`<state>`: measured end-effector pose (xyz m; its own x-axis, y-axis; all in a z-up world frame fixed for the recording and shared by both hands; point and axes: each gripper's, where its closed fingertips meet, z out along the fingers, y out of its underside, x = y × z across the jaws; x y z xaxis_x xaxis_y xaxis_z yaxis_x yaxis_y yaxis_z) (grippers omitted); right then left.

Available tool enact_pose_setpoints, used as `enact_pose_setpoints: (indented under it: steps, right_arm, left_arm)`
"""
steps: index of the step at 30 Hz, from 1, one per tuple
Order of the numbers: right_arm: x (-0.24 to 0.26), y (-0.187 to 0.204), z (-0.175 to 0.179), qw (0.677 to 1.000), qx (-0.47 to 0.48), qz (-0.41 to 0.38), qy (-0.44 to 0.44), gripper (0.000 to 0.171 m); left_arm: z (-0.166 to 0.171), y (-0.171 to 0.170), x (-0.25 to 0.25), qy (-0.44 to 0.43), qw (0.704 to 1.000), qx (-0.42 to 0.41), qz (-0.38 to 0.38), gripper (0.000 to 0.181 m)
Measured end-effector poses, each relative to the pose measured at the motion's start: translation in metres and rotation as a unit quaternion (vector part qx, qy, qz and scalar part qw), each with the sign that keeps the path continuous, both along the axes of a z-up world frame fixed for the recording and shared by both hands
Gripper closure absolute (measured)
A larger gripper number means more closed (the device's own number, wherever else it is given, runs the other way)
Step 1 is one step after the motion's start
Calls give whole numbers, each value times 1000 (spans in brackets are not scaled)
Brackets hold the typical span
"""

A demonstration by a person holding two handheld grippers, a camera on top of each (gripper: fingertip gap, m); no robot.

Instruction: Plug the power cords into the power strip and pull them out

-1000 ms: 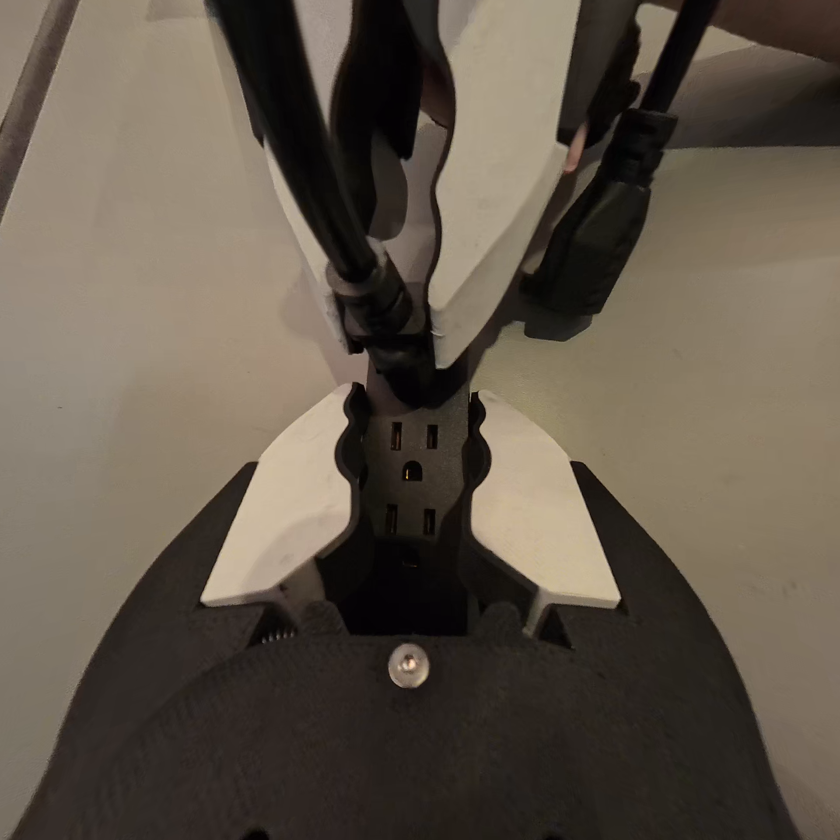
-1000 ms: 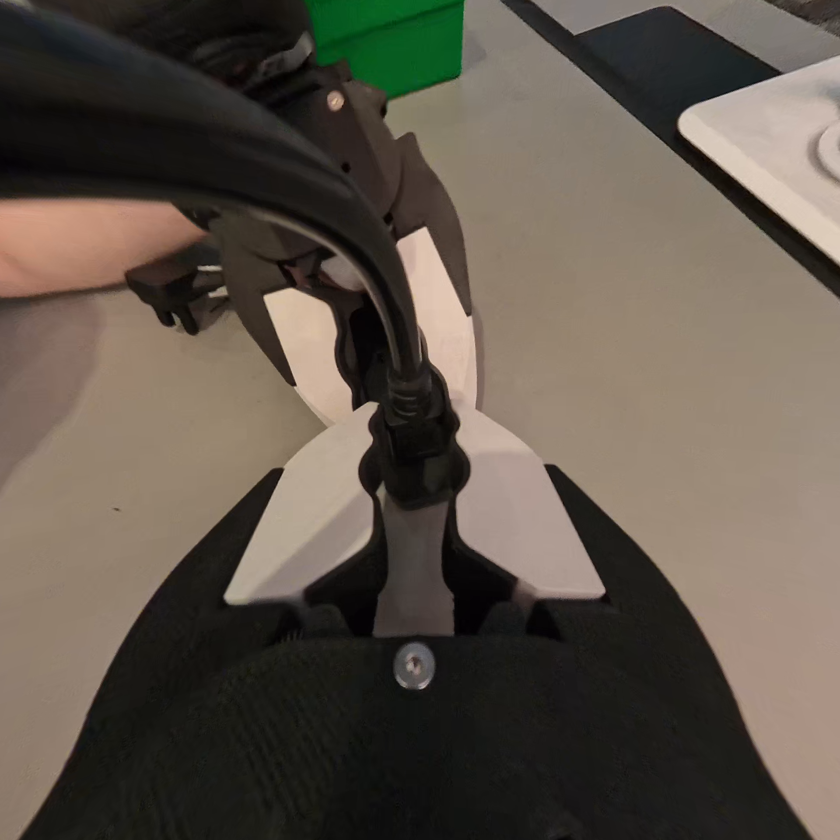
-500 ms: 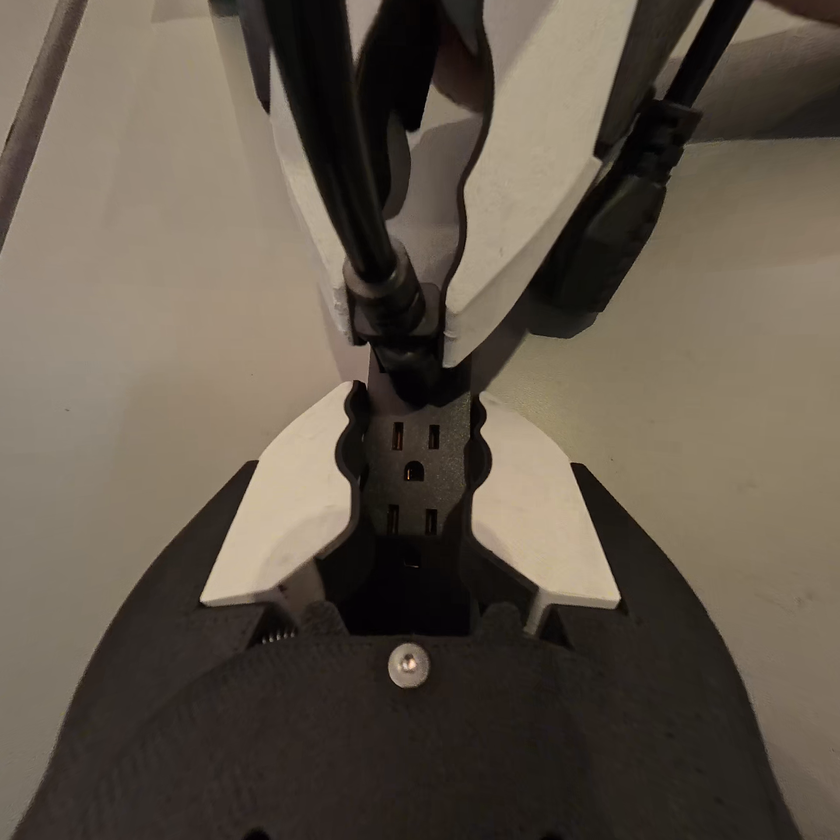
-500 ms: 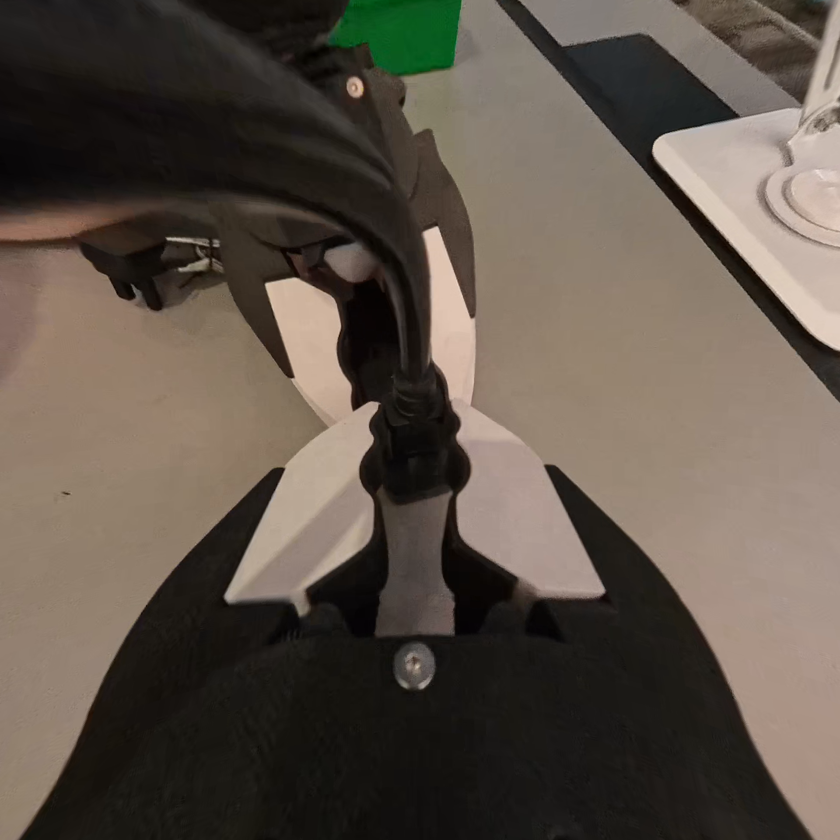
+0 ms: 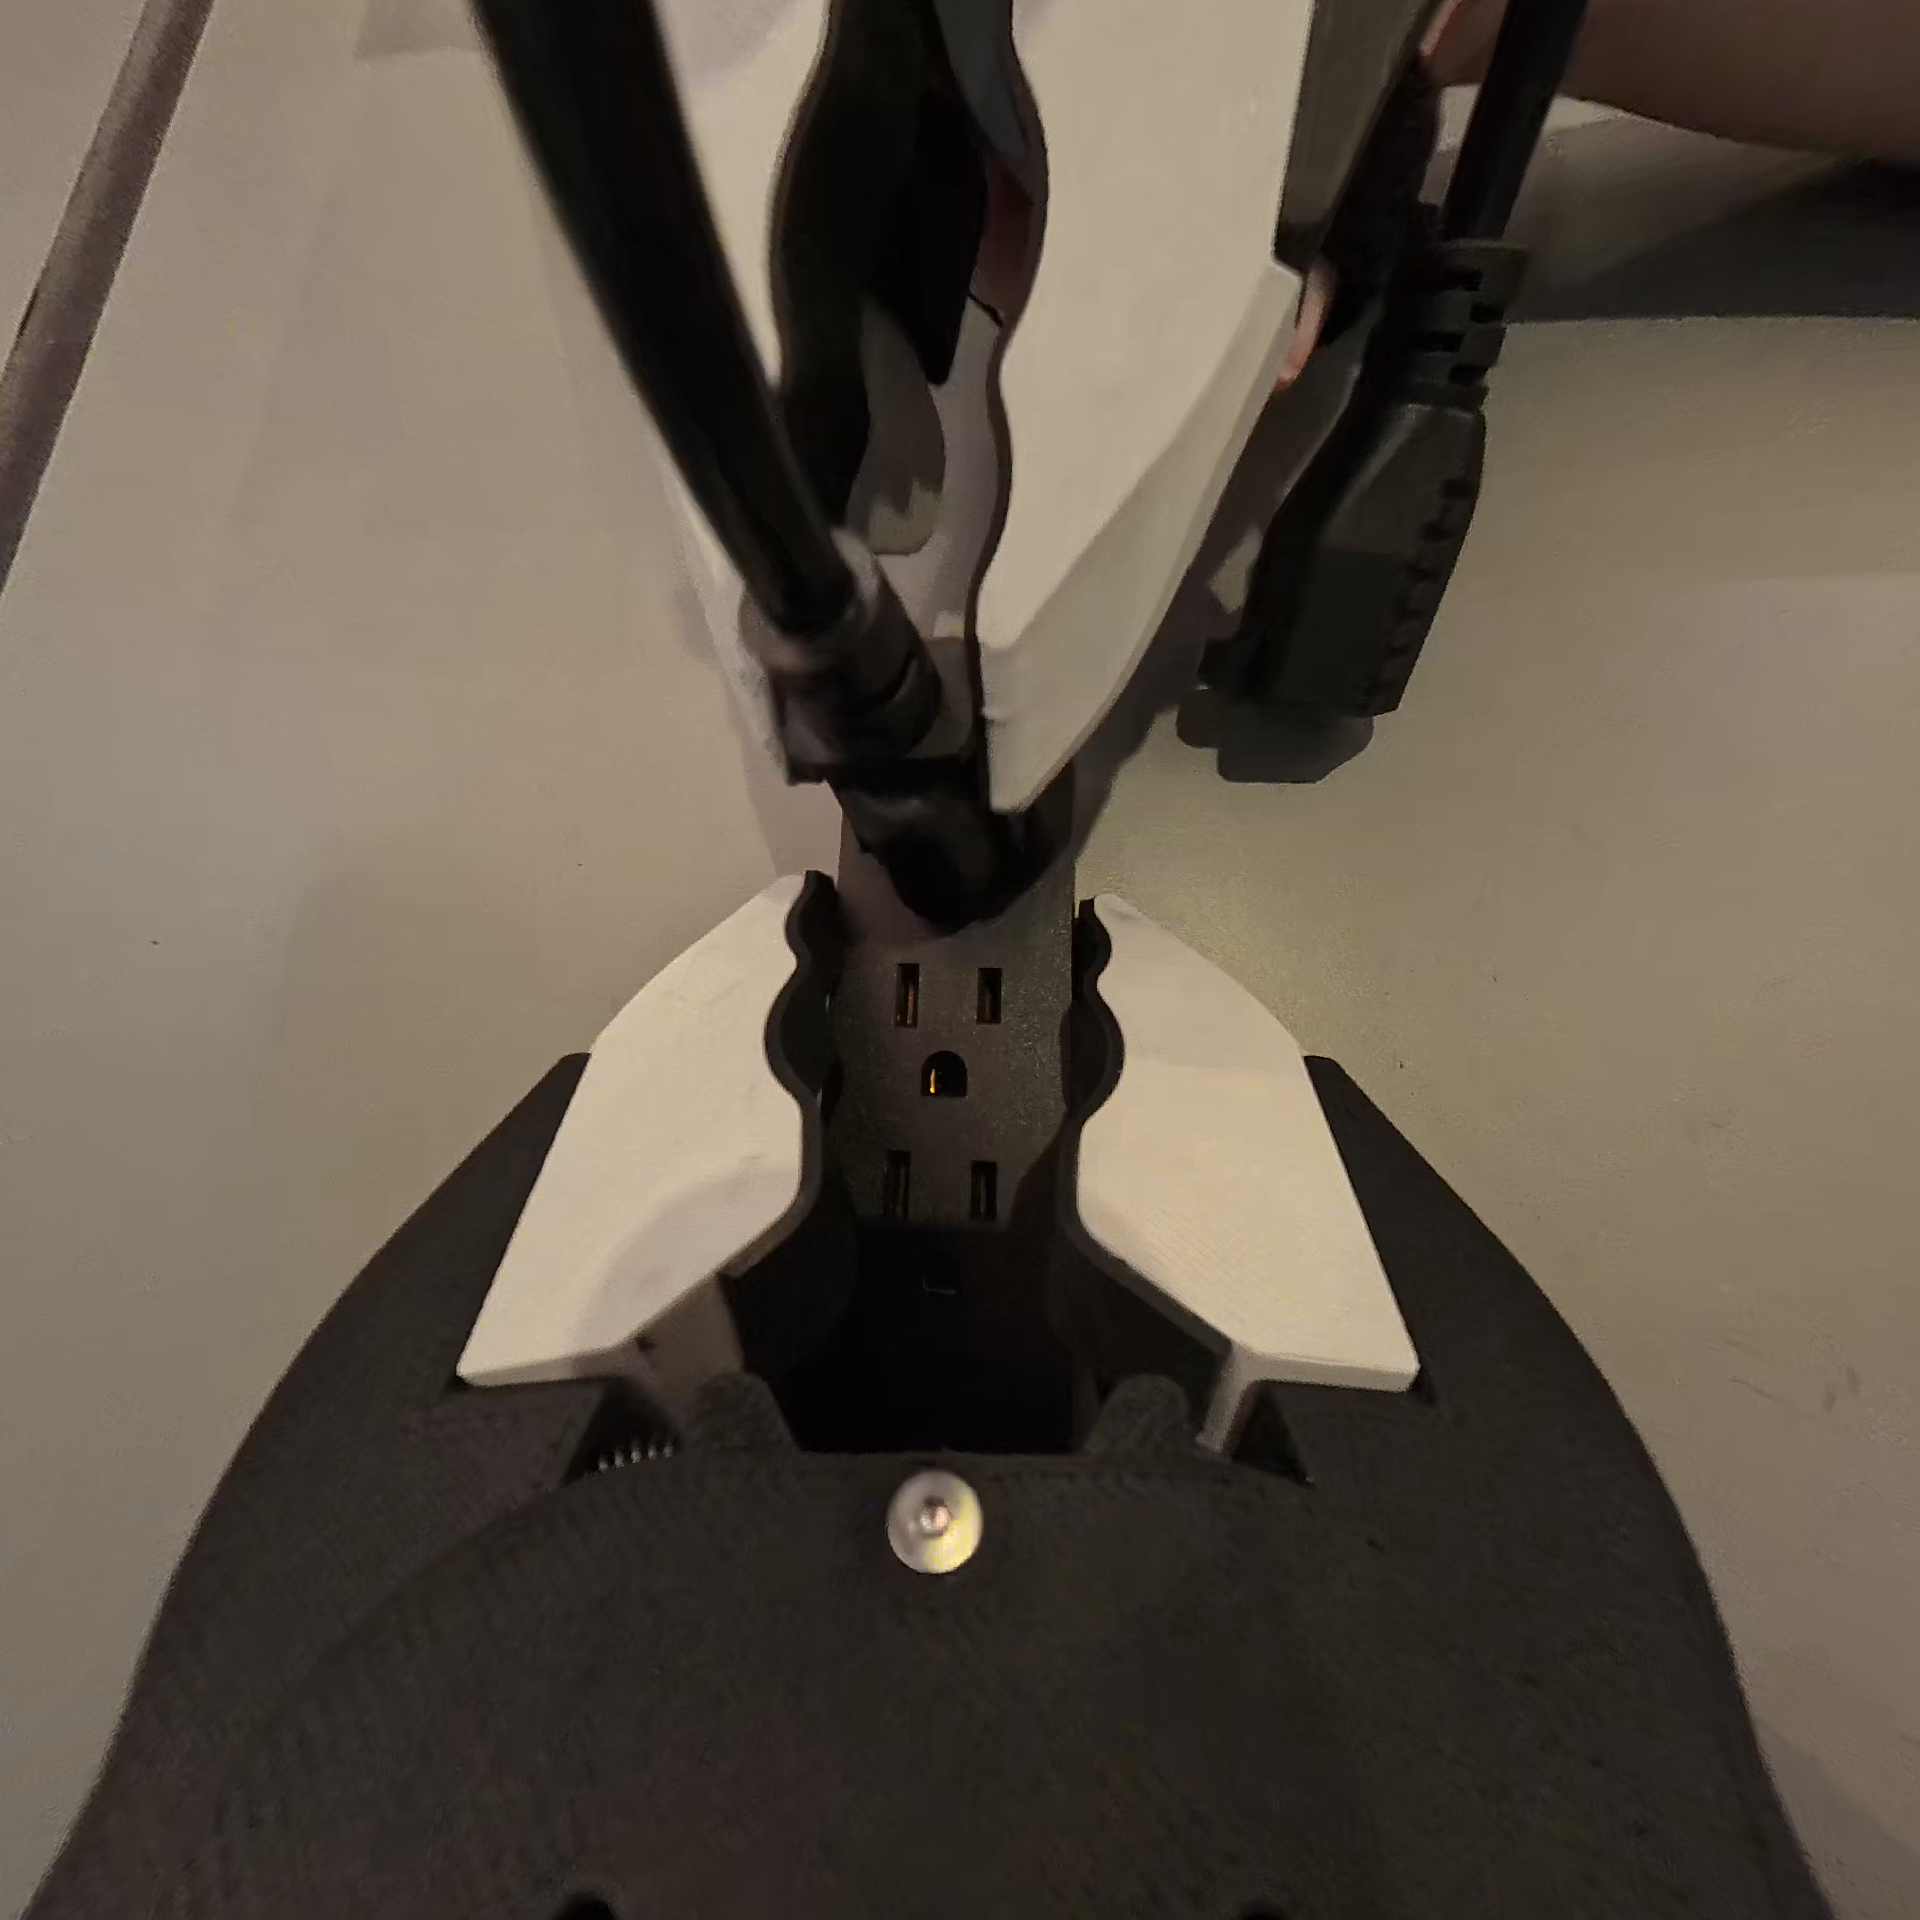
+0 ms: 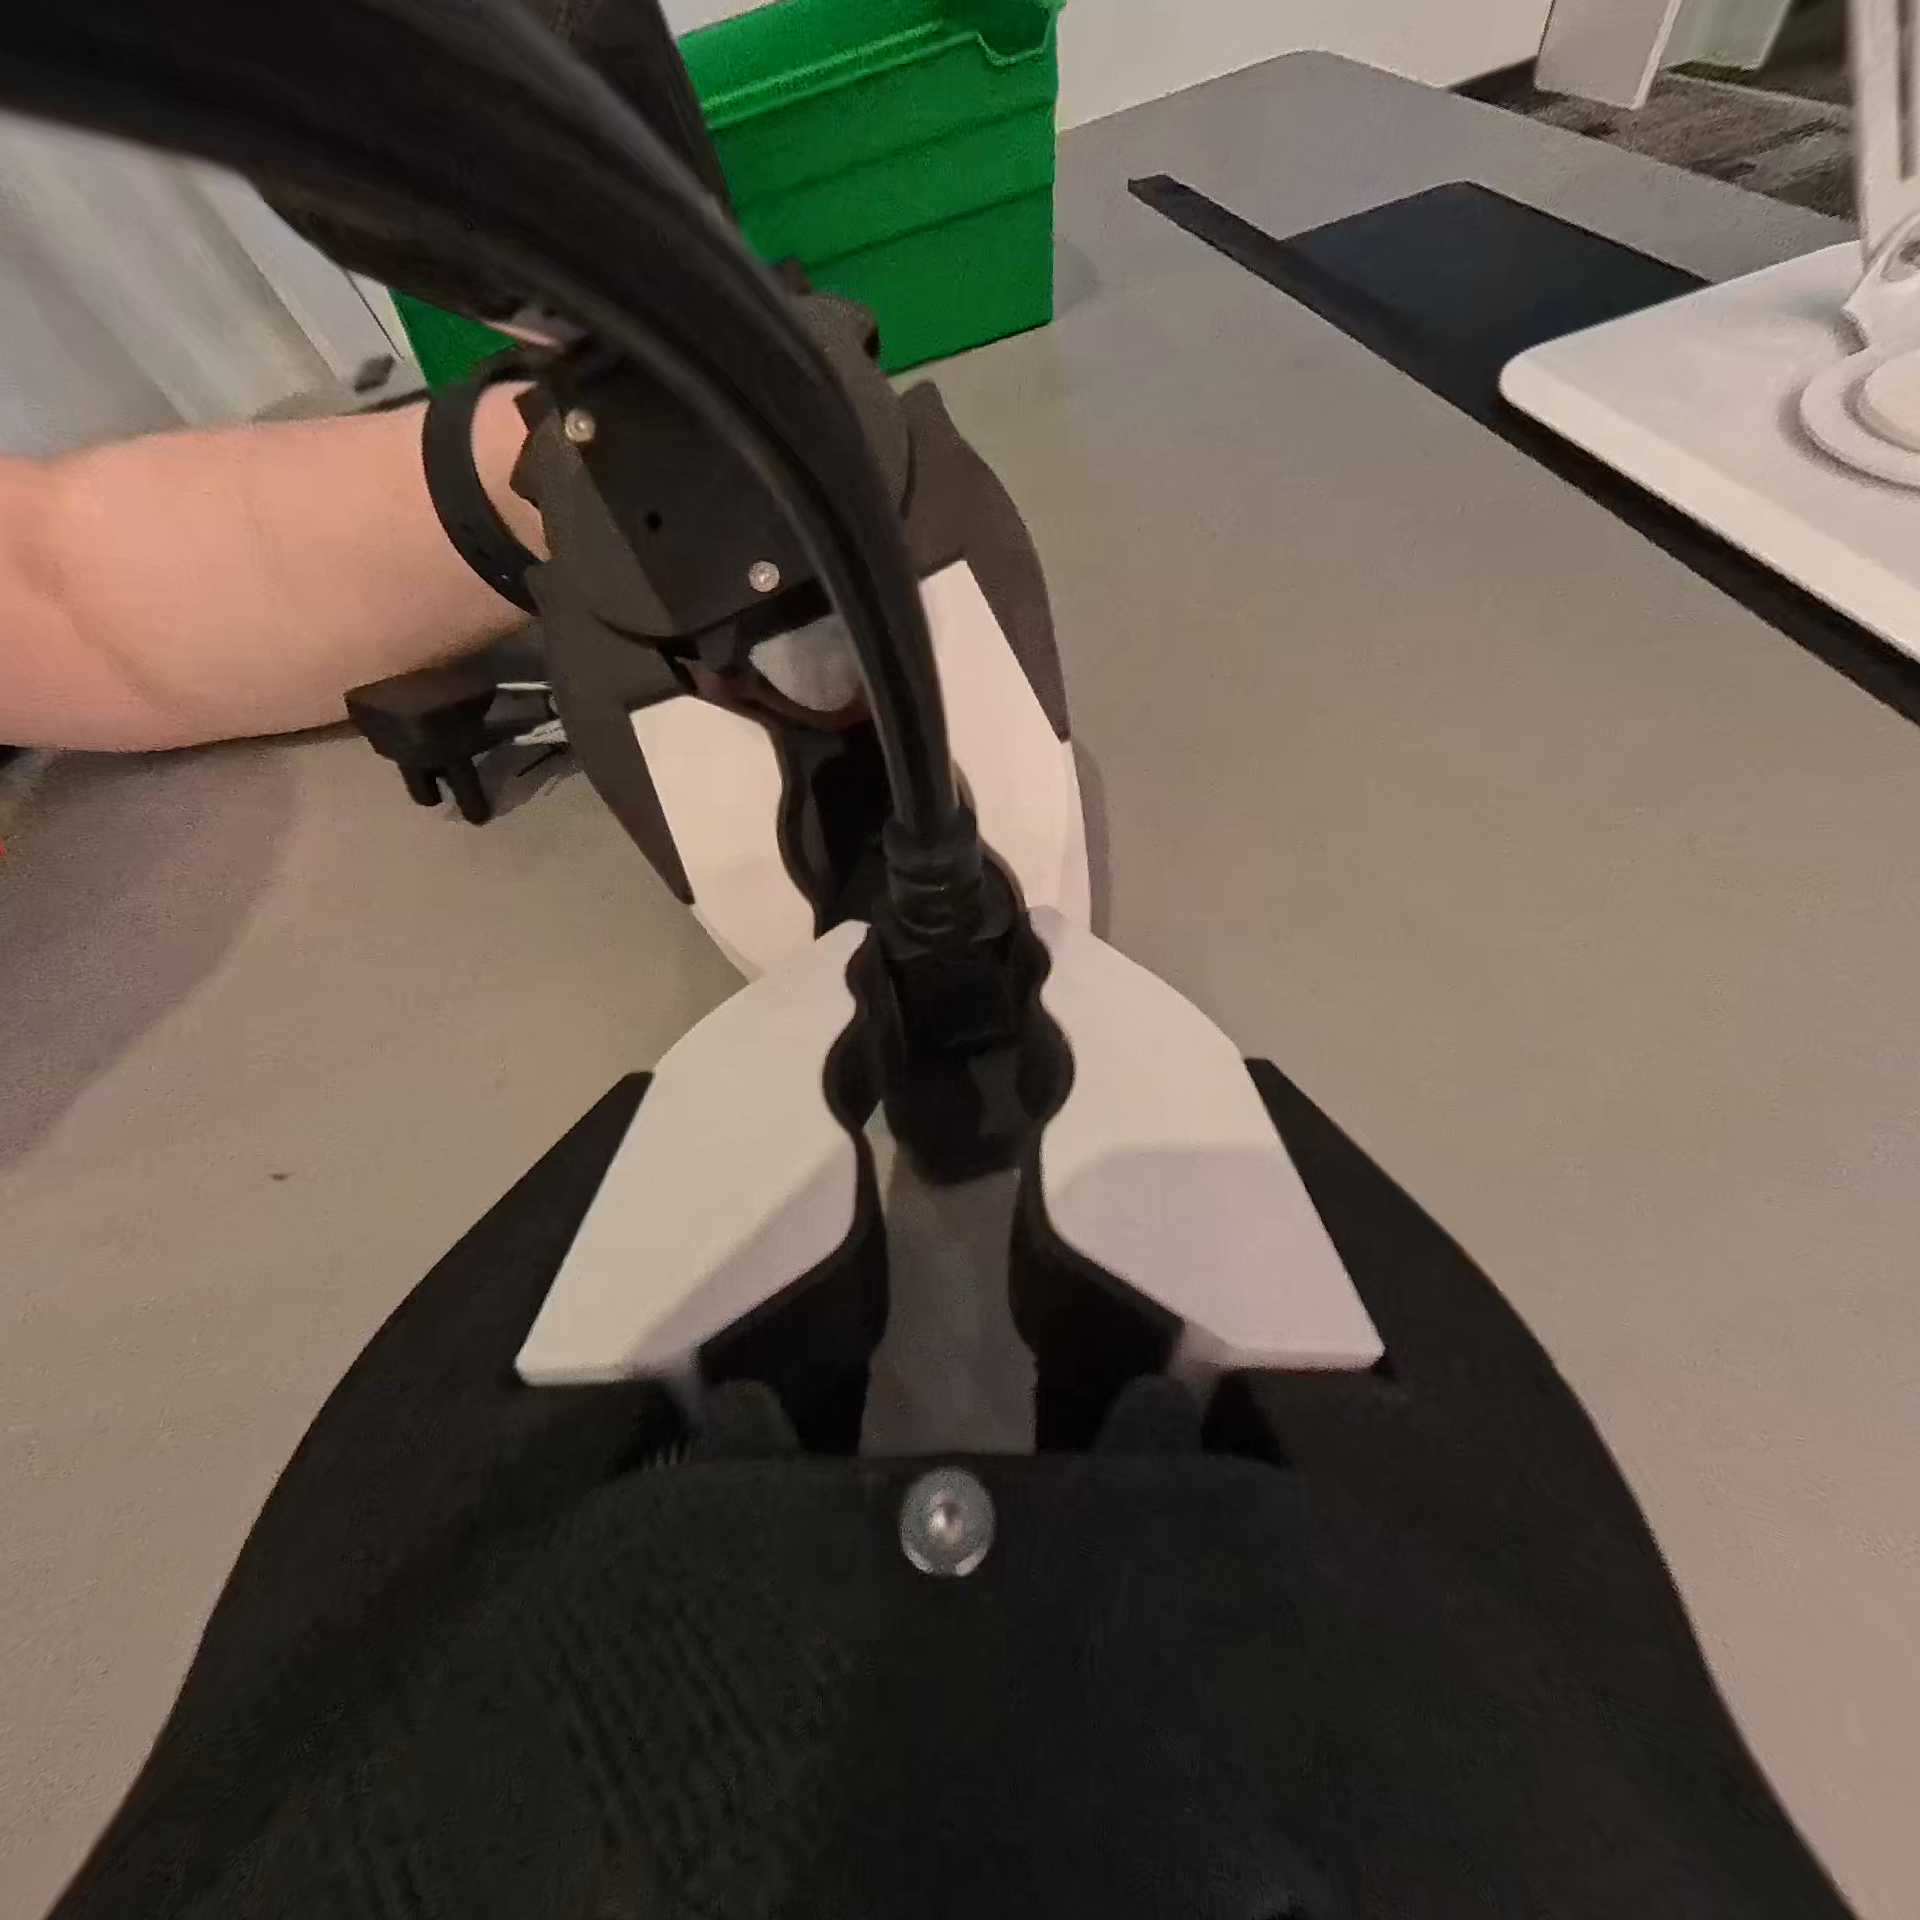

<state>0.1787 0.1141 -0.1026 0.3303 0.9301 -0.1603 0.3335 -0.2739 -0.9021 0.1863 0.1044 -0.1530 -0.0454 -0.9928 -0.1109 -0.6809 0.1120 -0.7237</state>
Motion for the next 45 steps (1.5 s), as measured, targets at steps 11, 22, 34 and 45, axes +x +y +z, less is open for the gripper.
enact_pose_setpoints:
  steps: [11, 22, 34, 45]
  right_arm:
    - [-2, -1, 4, 999, 27, 2, 25, 151]
    - [4, -4, 3, 999, 21, 7, 48, 151]
    - [5, -8, 2, 998, 47, 22, 37, 150]
    - [7, -10, 0, 998, 43, 35, 29, 149]
  left_arm:
    - [1, -1, -1, -7, 1000, -6, -3, 137]
    - [0, -4, 1, 0, 1000, -2, -4, 137]
    - [-1, -7, 1, 0, 1000, -7, -14, 137]
    - [-1, -9, 2, 2, 1000, -7, -18, 137]
